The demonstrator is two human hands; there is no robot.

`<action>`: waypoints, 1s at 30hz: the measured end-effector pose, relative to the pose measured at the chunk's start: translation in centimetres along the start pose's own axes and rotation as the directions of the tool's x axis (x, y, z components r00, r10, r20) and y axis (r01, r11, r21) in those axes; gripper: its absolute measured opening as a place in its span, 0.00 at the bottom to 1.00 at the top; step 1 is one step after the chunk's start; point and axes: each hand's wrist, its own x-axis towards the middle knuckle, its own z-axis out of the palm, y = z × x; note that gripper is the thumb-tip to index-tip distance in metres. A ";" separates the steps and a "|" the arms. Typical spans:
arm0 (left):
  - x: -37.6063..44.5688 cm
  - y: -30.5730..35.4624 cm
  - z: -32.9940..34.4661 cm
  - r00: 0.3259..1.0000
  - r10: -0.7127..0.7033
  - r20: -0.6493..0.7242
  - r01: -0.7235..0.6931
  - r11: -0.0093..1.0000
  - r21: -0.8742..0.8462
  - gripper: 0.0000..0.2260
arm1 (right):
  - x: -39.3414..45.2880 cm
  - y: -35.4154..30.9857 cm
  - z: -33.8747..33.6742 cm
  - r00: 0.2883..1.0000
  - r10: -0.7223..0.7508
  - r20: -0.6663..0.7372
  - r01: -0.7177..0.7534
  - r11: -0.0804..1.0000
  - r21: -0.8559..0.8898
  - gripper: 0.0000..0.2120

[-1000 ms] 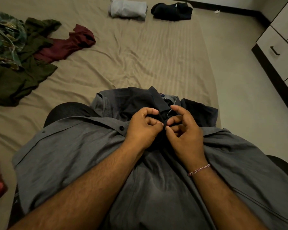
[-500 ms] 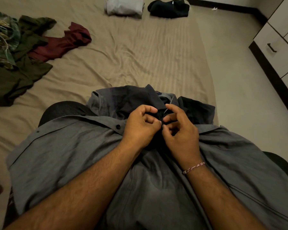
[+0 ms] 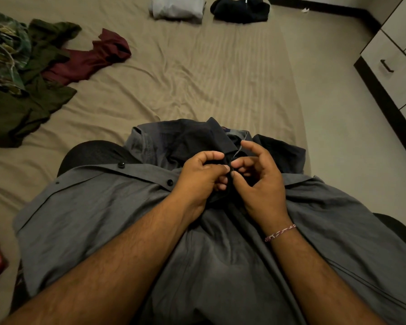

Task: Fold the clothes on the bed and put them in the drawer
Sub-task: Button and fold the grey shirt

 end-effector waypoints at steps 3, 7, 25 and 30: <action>0.0 0.1 -0.1 0.999 -0.034 0.008 0.034 0.999 -0.042 0.11 | 0.0 -0.1 0.0 1.000 0.009 0.028 -0.010 0.999 0.036 0.31; 0.0 0.2 -0.1 0.997 -0.070 0.043 0.073 0.993 -0.094 0.11 | 0.1 -0.2 -0.1 0.999 0.023 0.032 -0.027 0.994 0.110 0.32; -0.3 0.1 -0.1 0.998 0.057 -0.037 -0.054 0.994 0.091 0.04 | 0.1 -0.5 -0.2 1.000 -0.008 -0.027 0.009 1.000 0.021 0.32; -0.5 0.1 -0.2 0.996 0.068 -0.060 -0.063 0.995 0.078 0.03 | 0.0 -0.5 0.1 0.999 -0.006 -0.047 0.007 1.000 0.026 0.32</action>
